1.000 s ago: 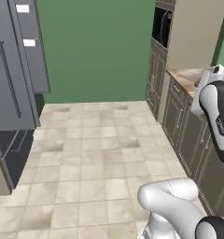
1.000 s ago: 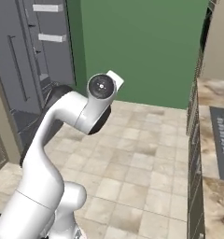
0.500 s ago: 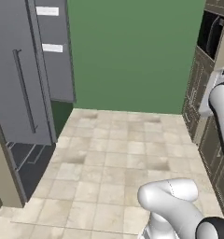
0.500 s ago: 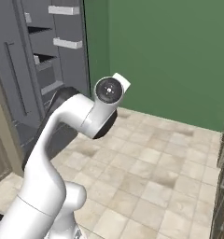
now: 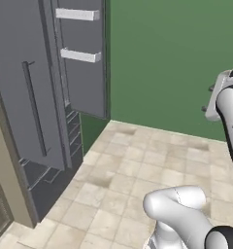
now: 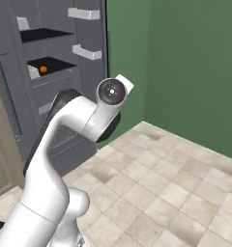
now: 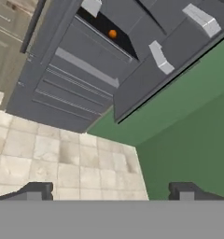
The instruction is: Retrieve the kiwi and tangerine from the fridge and place them into the bowl on the dining table.
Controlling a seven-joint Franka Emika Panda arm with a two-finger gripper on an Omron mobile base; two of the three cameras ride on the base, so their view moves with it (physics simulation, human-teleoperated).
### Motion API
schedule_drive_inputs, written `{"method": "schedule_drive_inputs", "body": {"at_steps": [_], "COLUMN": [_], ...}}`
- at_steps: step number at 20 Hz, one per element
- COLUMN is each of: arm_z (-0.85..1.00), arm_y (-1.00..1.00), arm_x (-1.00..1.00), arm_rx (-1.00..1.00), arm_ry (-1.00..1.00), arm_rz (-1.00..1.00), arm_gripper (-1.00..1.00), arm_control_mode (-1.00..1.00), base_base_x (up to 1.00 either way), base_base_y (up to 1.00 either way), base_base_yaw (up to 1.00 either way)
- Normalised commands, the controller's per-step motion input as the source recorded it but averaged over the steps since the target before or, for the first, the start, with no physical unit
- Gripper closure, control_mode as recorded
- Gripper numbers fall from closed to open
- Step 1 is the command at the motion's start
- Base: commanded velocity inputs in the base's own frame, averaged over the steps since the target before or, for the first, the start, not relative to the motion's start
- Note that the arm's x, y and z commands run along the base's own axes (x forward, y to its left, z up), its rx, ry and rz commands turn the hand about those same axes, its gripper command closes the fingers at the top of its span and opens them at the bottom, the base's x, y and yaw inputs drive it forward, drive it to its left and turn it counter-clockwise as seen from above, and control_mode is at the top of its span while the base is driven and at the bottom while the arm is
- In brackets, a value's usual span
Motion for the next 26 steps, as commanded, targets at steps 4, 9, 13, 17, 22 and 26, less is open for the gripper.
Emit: {"method": "schedule_drive_inputs", "body": {"at_steps": [4, 9, 13, 17, 22, 26], "arm_z": [0.0, 0.0, 0.0, 0.0, 0.0, 0.0], "arm_y": [0.0, 0.0, 0.0, 0.0, 0.0, 0.0], "arm_x": [0.0, 0.0, 0.0, 0.0, 0.0, 0.0], "arm_rx": [0.0, 0.0, 0.0, 0.0, 0.0, 0.0], "arm_ry": [0.0, 0.0, 0.0, 0.0, 0.0, 0.0], "arm_rz": [0.0, 0.0, 0.0, 0.0, 0.0, 0.0], "arm_gripper": [-1.0, -1.0, -1.0, -1.0, -1.0, -1.0], "arm_control_mode": [1.0, 1.0, 1.0, 1.0, 1.0, 1.0], "base_base_x": [1.0, 0.69, 0.54, 0.34, 0.31, 0.25], "base_base_y": [-0.14, 0.0, 0.0, -0.07, -0.14, -0.24], "base_base_yaw": [0.38, 0.32, 0.41, 0.43, 0.43, 0.37]}}
